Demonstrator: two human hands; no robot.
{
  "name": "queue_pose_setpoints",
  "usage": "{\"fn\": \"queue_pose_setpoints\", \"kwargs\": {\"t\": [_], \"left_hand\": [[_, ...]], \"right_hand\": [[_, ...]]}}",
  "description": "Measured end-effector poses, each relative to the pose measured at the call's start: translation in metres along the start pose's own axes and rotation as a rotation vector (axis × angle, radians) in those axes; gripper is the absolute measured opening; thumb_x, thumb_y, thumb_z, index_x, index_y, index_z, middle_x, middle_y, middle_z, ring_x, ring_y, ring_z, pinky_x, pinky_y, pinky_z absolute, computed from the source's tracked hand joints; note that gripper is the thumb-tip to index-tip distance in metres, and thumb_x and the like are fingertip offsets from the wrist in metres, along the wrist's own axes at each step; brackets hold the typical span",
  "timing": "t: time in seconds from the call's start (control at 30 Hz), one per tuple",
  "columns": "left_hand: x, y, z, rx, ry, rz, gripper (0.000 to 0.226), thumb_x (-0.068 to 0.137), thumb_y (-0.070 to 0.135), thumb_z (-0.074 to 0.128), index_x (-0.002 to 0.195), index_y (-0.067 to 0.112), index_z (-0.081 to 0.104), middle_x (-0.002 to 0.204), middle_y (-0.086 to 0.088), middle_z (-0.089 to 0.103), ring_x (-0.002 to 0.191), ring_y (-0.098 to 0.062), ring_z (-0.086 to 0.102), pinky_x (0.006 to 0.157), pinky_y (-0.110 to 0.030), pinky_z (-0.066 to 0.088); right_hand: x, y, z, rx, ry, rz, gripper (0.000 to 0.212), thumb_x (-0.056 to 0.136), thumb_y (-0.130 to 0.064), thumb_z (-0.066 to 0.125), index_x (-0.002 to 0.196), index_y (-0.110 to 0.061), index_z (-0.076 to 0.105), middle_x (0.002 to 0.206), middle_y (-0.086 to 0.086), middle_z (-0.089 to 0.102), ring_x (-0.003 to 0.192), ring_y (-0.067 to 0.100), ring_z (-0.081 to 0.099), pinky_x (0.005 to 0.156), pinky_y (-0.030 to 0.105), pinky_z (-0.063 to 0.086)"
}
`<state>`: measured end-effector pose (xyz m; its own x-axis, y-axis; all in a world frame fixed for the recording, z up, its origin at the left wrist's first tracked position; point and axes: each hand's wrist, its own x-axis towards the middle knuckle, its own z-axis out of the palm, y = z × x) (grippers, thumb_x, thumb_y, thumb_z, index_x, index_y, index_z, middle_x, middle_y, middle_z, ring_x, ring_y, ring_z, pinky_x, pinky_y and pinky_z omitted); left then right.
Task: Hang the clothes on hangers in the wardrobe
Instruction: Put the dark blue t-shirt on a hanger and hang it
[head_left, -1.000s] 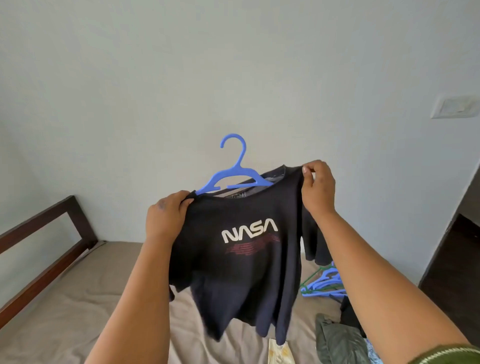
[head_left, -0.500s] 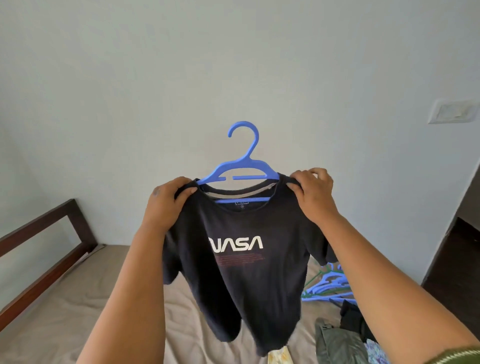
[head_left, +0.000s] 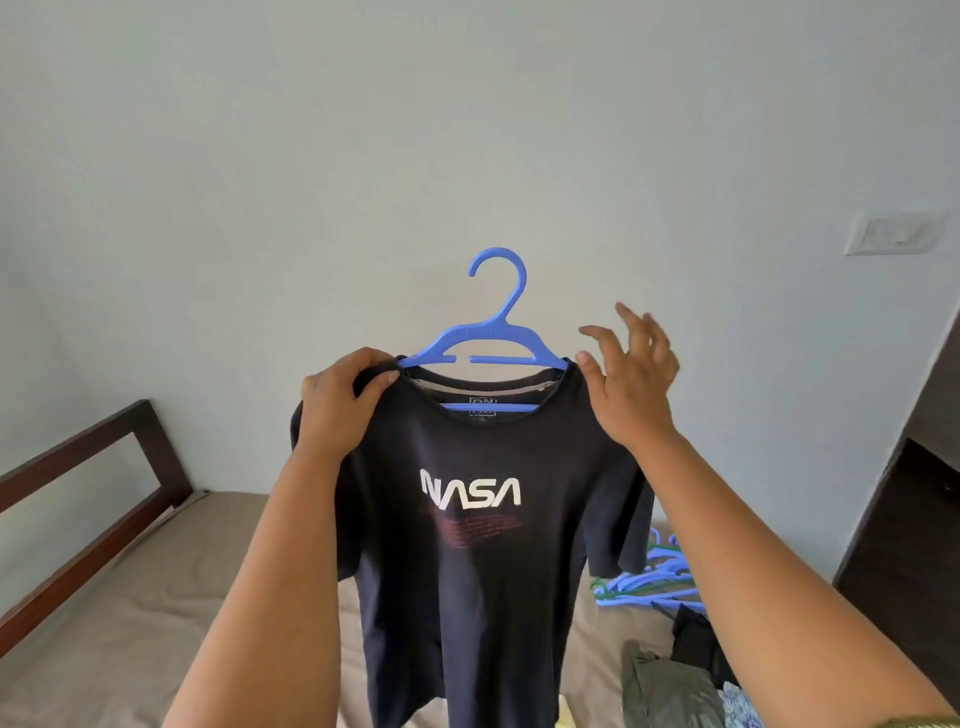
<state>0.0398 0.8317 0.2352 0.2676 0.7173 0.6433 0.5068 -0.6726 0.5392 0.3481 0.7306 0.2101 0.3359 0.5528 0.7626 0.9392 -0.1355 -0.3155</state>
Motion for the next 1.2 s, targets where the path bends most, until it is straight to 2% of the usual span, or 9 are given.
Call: {"fn": "queue_pose_setpoints", "kwargs": {"t": [0.07,0.13,0.23,0.33,0.47,0.57,0.63,0.97,1.2], "left_hand": [[-0.002,0.005,0.005,0.011,0.015,0.004,0.008,0.096,0.03,0.057,0.1,0.033,0.063,0.089,0.028,0.062,0.091,-0.004,0.056,0.106,-0.044,0.036],[-0.004,0.009,0.008,0.028,0.017,-0.002,0.008,0.096,0.03,0.056,0.1,0.034,0.061,0.09,0.024,0.062,0.09,-0.004,0.055,0.107,-0.04,0.031],[-0.01,0.012,0.016,0.034,-0.018,-0.008,0.008,0.095,0.03,0.058,0.098,0.037,0.061,0.09,0.026,0.062,0.093,-0.004,0.054,0.107,-0.037,0.029],[-0.018,0.009,0.026,0.034,-0.072,-0.018,0.011,0.09,0.028,0.065,0.097,0.036,0.066,0.089,0.03,0.061,0.091,-0.003,0.054,0.103,-0.045,0.038],[-0.03,0.01,0.038,0.076,0.022,-0.025,0.012,0.079,0.024,0.075,0.088,0.028,0.068,0.086,0.017,0.065,0.08,-0.006,0.057,0.092,-0.042,0.046],[-0.038,0.026,0.053,0.261,-0.009,0.03,0.017,0.082,0.024,0.071,0.098,0.021,0.067,0.101,0.001,0.062,0.103,-0.025,0.053,0.088,-0.039,0.033],[-0.043,0.036,0.059,0.29,-0.019,0.045,0.02,0.085,0.028,0.068,0.103,0.021,0.066,0.109,-0.002,0.058,0.108,-0.028,0.048,0.087,-0.039,0.029],[-0.092,0.057,0.015,0.068,-0.023,0.327,0.02,0.098,0.032,0.047,0.108,0.02,0.06,0.105,0.0,0.067,0.103,-0.027,0.056,0.107,-0.045,0.025],[-0.154,0.102,-0.028,-0.139,-0.01,0.467,0.024,0.097,0.029,0.047,0.112,0.015,0.06,0.11,-0.003,0.064,0.103,-0.029,0.051,0.1,-0.043,0.027]], "right_hand": [[-0.01,0.0,-0.003,0.067,-0.071,-0.113,0.044,0.094,-0.055,0.04,0.126,-0.029,0.055,0.138,0.001,0.045,0.13,0.028,0.033,0.1,0.049,0.032],[-0.018,0.007,-0.003,0.074,-0.193,-0.135,0.05,0.09,-0.059,0.047,0.126,-0.024,0.052,0.121,-0.001,0.056,0.113,0.025,0.047,0.093,0.045,0.04],[-0.025,0.025,-0.003,0.276,-0.269,-0.063,0.029,0.094,-0.035,0.057,0.115,-0.015,0.056,0.103,-0.001,0.065,0.094,0.025,0.061,0.082,0.034,0.047],[-0.031,0.038,-0.01,0.357,-0.221,0.005,0.017,0.094,-0.025,0.06,0.107,-0.014,0.062,0.094,-0.003,0.067,0.087,0.02,0.063,0.077,0.029,0.047],[-0.04,0.049,-0.034,0.32,-0.207,0.031,0.015,0.093,-0.027,0.06,0.103,-0.017,0.063,0.092,-0.005,0.067,0.084,0.017,0.061,0.075,0.031,0.047],[-0.051,0.051,-0.058,0.209,-0.174,0.034,0.019,0.094,-0.029,0.058,0.106,-0.015,0.061,0.095,-0.001,0.067,0.085,0.021,0.061,0.074,0.028,0.043],[-0.061,0.048,-0.079,0.145,-0.138,0.031,0.021,0.095,-0.029,0.057,0.109,-0.014,0.06,0.098,0.001,0.068,0.088,0.023,0.061,0.075,0.028,0.042],[-0.171,-0.033,-0.186,-0.037,0.043,0.211,0.019,0.095,-0.026,0.056,0.111,-0.015,0.06,0.096,-0.001,0.067,0.086,0.022,0.06,0.075,0.036,0.047],[-0.273,-0.095,-0.267,-0.265,0.137,0.388,0.029,0.097,-0.038,0.052,0.115,-0.017,0.059,0.098,0.001,0.067,0.087,0.025,0.059,0.067,0.032,0.041]]}}
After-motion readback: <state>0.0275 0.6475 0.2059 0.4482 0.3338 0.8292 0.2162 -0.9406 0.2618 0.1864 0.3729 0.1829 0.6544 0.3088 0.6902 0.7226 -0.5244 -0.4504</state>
